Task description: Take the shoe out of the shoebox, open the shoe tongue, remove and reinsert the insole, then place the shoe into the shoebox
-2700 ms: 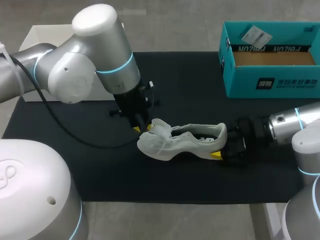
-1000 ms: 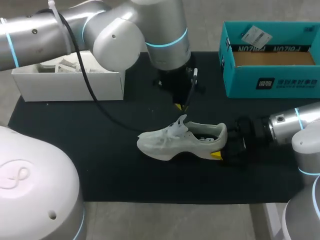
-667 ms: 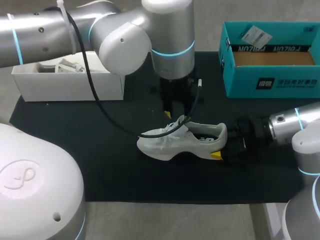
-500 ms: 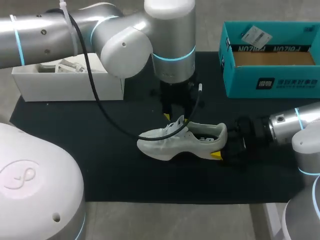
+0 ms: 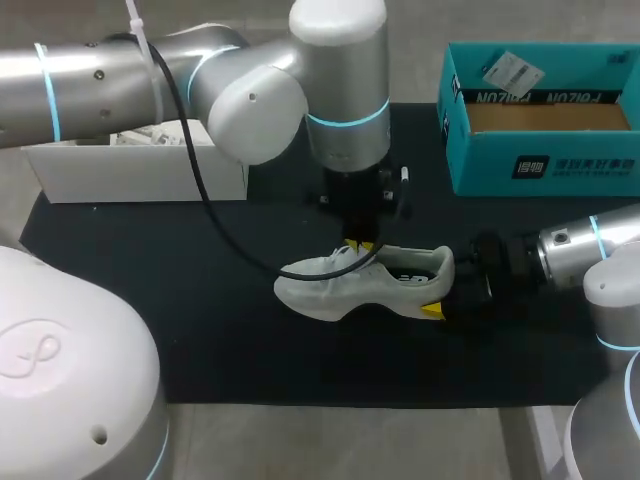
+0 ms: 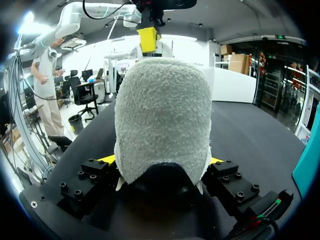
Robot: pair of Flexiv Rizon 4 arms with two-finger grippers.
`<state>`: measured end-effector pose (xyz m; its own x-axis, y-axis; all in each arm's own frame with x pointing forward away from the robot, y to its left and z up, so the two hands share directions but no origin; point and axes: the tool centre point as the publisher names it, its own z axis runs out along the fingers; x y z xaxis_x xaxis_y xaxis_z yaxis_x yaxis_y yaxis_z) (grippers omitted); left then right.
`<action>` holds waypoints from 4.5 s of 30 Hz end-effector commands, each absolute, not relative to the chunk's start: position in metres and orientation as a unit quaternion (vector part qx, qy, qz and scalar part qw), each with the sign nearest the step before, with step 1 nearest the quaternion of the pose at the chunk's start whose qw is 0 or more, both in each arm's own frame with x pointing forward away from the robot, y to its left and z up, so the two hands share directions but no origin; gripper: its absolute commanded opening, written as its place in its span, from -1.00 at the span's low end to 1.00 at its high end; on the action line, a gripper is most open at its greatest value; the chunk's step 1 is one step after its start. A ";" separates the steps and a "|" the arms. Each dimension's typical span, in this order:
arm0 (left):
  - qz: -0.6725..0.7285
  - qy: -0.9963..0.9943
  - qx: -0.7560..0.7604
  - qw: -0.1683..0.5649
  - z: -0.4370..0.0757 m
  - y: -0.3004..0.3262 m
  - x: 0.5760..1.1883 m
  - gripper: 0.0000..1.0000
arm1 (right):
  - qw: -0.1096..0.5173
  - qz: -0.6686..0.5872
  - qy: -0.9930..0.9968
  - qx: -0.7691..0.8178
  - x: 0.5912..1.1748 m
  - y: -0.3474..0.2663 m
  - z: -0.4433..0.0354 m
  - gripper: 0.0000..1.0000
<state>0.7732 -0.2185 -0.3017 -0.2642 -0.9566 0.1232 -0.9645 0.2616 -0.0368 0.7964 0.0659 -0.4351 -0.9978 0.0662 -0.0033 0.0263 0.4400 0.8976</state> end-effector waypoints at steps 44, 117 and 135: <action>0.211 -0.570 0.764 0.218 -0.349 -0.118 0.767 -1.00 | 0.019 0.527 0.849 0.028 0.797 0.068 -0.438 -1.00; -0.156 -0.969 -0.191 0.005 -0.189 -0.203 0.836 1.00 | 0.019 0.527 0.849 0.028 0.797 0.068 -0.438 -1.00; -0.170 -0.978 -0.101 -0.068 -0.189 -0.210 0.843 -1.00 | 0.019 0.527 0.849 0.028 0.797 0.068 -0.438 -1.00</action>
<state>0.8478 -0.2063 -0.1921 -0.9957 0.0917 -0.0098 0.0923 0.9884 -0.1205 0.7964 0.0663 -0.4350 -0.9978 0.0664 -0.0034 0.0262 0.4401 0.8976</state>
